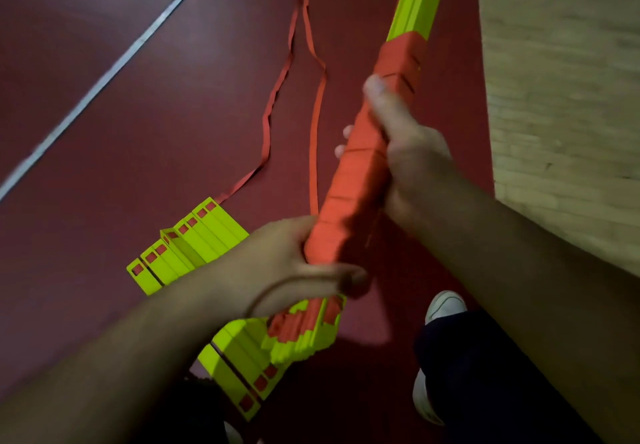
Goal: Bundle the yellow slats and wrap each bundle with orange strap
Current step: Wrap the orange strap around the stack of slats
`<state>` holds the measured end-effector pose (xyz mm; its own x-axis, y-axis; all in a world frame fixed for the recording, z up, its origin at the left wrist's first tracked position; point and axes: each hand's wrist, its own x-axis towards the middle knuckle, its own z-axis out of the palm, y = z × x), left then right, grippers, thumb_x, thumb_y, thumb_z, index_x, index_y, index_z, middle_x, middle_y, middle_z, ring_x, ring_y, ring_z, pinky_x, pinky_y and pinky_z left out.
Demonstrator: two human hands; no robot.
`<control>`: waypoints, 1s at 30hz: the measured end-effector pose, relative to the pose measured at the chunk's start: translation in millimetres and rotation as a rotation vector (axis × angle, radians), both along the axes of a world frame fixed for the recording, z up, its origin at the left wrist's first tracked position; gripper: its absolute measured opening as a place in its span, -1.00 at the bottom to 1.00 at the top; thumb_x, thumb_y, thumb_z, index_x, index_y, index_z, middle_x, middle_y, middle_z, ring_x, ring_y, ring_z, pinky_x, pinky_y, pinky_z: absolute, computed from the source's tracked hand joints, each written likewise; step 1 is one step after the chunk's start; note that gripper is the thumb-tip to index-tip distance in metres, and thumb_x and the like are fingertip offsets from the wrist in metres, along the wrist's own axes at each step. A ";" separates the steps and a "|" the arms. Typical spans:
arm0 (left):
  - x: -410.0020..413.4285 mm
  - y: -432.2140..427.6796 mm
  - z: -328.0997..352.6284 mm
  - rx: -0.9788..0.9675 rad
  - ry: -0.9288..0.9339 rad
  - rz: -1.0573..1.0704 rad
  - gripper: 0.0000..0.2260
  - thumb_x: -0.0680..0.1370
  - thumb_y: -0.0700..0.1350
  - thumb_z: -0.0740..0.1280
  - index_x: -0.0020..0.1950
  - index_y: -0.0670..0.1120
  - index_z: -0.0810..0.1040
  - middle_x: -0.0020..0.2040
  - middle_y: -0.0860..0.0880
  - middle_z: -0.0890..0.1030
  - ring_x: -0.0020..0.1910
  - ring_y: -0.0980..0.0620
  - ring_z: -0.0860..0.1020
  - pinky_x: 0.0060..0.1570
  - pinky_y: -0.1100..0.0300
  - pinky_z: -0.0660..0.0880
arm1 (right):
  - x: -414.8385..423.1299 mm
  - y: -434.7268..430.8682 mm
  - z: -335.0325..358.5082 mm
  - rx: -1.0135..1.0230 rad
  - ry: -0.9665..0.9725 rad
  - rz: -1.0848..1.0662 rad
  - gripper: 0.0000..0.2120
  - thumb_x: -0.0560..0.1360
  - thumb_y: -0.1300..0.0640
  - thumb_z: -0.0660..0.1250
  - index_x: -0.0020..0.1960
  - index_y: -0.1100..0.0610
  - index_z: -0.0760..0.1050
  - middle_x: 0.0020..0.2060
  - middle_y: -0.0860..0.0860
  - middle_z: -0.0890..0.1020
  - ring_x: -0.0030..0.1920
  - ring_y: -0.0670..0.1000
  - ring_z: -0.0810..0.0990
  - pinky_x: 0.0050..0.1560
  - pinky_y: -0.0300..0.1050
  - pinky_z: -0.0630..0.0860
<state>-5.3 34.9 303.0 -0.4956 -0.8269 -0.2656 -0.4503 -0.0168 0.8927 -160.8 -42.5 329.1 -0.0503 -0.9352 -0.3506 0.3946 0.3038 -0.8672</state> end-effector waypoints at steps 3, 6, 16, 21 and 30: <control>-0.2 4.7 -10.0 -0.082 -0.002 -0.081 -0.51 0.37 0.33 0.42 -0.04 -0.07 0.52 -0.29 -0.04 0.56 -0.29 0.12 0.46 -0.30 0.08 0.46 | -0.2 2.8 -7.9 0.004 0.156 -0.001 -0.81 0.40 0.11 0.53 -0.17 0.14 0.54 -0.40 0.04 0.58 -0.41 0.02 0.57 -0.32 -0.08 0.54; 6.5 2.3 -6.6 0.129 0.289 -0.036 -0.24 0.39 0.44 0.36 0.00 -0.32 0.49 -0.34 -0.24 0.41 -0.36 0.01 0.35 -0.46 0.02 0.34 | -4.8 -2.1 -0.6 0.066 -0.074 0.111 -0.92 0.48 0.21 0.36 -0.17 0.17 0.49 -0.39 0.08 0.49 -0.46 0.02 0.49 -0.34 -0.10 0.53; 4.0 -0.2 -4.6 0.179 0.301 0.037 -0.36 0.26 0.15 0.59 0.11 -0.24 0.49 -0.23 -0.10 0.52 -0.28 0.07 0.48 -0.28 0.11 0.48 | -6.9 0.7 7.7 -0.031 -0.272 0.144 -0.85 0.54 0.06 0.30 0.07 0.10 0.47 -0.18 0.08 0.66 -0.18 0.09 0.66 -0.08 -0.02 0.58; 12.7 2.7 6.2 0.097 0.183 0.042 -0.44 0.32 0.16 0.53 0.12 -0.19 0.51 -0.18 -0.26 0.52 -0.23 0.01 0.45 -0.27 -0.11 0.44 | -3.5 2.3 4.2 0.015 -0.057 0.069 -0.92 0.51 0.26 0.35 -0.16 0.20 0.51 -0.33 0.13 0.57 -0.38 0.08 0.59 -0.25 0.01 0.60; 19.0 1.8 19.4 0.237 0.216 0.128 0.13 -0.17 0.59 0.41 0.18 -0.14 0.56 -0.04 -0.07 0.62 -0.08 0.05 0.56 0.02 0.09 0.51 | -5.4 2.4 3.1 0.102 -0.325 0.066 -0.55 0.57 0.14 0.22 -0.43 0.24 0.61 -0.42 0.10 0.60 -0.43 0.02 0.62 -0.23 -0.08 0.65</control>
